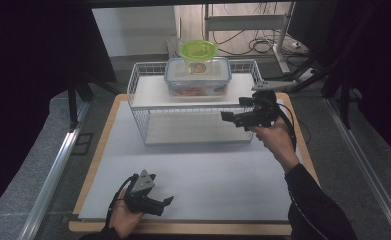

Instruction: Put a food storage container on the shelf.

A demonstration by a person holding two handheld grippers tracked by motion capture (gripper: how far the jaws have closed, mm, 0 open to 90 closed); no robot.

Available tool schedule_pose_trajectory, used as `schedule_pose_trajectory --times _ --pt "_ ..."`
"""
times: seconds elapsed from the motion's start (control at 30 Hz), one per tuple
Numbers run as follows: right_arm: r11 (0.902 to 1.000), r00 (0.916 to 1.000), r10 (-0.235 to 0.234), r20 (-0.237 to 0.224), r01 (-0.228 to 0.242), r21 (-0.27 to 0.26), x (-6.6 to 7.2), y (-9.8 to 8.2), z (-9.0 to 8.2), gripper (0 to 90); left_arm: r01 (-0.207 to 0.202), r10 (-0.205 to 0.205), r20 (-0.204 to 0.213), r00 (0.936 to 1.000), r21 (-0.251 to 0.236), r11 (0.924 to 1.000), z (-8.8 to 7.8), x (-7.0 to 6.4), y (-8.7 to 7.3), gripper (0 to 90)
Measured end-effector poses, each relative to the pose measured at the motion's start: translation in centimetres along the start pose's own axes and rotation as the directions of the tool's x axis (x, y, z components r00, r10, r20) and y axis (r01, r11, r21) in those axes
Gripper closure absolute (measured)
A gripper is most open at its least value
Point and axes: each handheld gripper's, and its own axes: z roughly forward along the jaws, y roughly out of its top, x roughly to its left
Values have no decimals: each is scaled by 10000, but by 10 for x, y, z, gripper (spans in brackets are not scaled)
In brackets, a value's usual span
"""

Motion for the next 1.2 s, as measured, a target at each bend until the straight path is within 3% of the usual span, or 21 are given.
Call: schedule_pose_trajectory --times 0.17,0.4,0.53,0.77,1.2 --pt "9983 9986 -488 204 481 319 8 -23 -4 57 27 -27 15 10000 -6 10000 1 0 0 29" --pt "9974 9977 -624 247 614 378 14 -49 -14 51 29 -29 3 10000 4 10000 1 0 0 30" --pt "9982 9988 -476 151 470 362 15 -68 -22 48 -7 7 -8 10000 35 10000 0 -1 0 30" --pt "9967 9964 -641 563 612 531 18 -95 -31 36 0 0 -13 10000 21 10000 1 -1 0 30" --pt "9976 9973 -403 617 367 579 20 -138 -40 34 -126 126 -84 9999 21 9999 0 -2 0 29"
